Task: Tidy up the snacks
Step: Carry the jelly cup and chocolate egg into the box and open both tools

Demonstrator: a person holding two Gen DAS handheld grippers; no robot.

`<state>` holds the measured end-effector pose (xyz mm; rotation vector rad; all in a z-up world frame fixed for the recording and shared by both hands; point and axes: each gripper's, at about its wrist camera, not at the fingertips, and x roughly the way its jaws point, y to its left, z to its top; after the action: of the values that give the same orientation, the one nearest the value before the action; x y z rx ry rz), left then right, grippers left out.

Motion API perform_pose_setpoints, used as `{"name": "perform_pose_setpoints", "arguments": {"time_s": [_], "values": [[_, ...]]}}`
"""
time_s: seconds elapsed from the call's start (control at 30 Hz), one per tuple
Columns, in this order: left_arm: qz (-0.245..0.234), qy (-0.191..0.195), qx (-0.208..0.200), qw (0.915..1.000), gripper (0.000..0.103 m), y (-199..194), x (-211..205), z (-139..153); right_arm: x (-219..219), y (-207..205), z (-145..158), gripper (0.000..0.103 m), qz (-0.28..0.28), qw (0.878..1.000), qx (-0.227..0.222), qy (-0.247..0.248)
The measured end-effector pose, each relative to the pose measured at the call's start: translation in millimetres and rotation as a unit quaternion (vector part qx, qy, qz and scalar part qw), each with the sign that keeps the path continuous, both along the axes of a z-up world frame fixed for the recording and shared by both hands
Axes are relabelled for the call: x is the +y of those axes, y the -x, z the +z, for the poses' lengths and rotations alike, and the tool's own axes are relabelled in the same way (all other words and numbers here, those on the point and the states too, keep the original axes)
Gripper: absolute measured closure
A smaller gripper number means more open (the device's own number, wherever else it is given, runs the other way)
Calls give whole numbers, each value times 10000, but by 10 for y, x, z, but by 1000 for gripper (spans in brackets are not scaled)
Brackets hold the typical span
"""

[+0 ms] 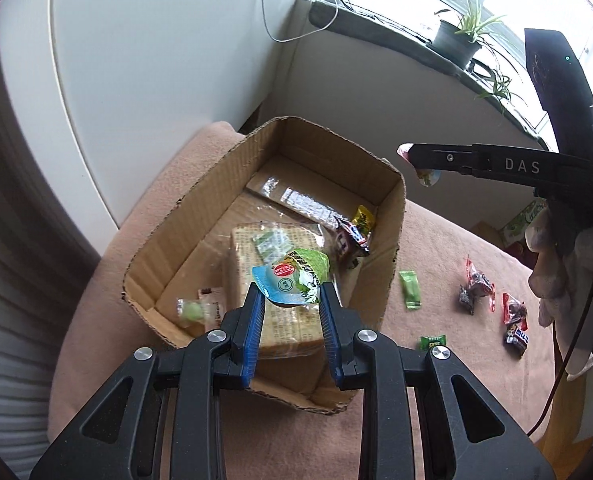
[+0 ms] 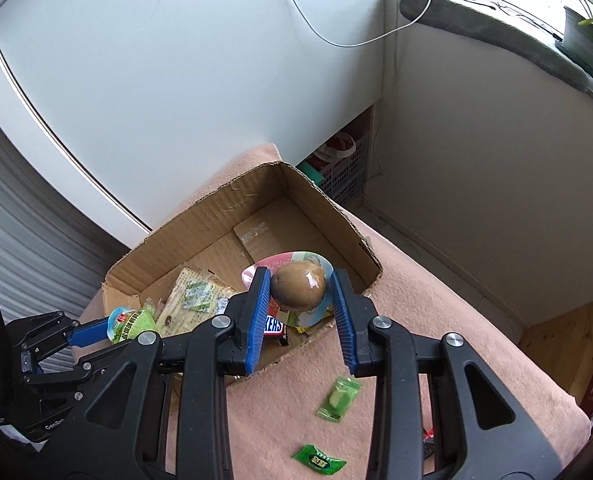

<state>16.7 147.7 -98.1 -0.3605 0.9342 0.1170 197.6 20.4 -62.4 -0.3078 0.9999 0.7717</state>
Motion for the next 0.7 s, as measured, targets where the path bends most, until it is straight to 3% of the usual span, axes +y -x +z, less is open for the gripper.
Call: {"name": "perform_pose_setpoints", "arguments": {"time_s": [0.6, 0.67, 0.7], "values": [[326, 88, 130, 9993, 76, 18, 279, -125, 401, -79, -267, 70, 158, 9995, 158, 231], [346, 86, 167, 9992, 70, 12, 275, -130, 407, -69, -256, 68, 113, 9996, 82, 246], [379, 97, 189, 9991, 70, 11, 285, -136, 405, -69, -249, 60, 88, 9996, 71, 245]]}}
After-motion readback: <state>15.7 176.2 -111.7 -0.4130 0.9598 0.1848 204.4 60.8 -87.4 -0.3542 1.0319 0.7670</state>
